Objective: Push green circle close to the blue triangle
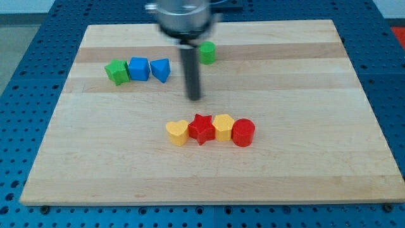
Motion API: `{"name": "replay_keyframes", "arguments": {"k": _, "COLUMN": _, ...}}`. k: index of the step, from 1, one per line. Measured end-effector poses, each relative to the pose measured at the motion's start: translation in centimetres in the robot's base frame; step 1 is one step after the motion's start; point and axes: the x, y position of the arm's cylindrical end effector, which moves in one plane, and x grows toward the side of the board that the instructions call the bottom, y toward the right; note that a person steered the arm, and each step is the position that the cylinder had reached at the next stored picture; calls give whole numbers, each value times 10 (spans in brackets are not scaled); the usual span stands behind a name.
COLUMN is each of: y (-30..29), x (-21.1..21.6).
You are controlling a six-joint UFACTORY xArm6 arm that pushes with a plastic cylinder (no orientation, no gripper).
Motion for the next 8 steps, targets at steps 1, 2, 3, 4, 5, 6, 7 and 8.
{"name": "replay_keyframes", "arguments": {"k": 1, "y": 83, "x": -47}}
{"name": "replay_keyframes", "arguments": {"k": 2, "y": 95, "x": -122}}
{"name": "replay_keyframes", "arguments": {"k": 3, "y": 33, "x": -160}}
{"name": "replay_keyframes", "arguments": {"k": 4, "y": -32, "x": -145}}
{"name": "replay_keyframes", "arguments": {"k": 5, "y": -57, "x": -96}}
{"name": "replay_keyframes", "arguments": {"k": 6, "y": -57, "x": -85}}
{"name": "replay_keyframes", "arguments": {"k": 7, "y": -41, "x": -106}}
{"name": "replay_keyframes", "arguments": {"k": 8, "y": 5, "x": -105}}
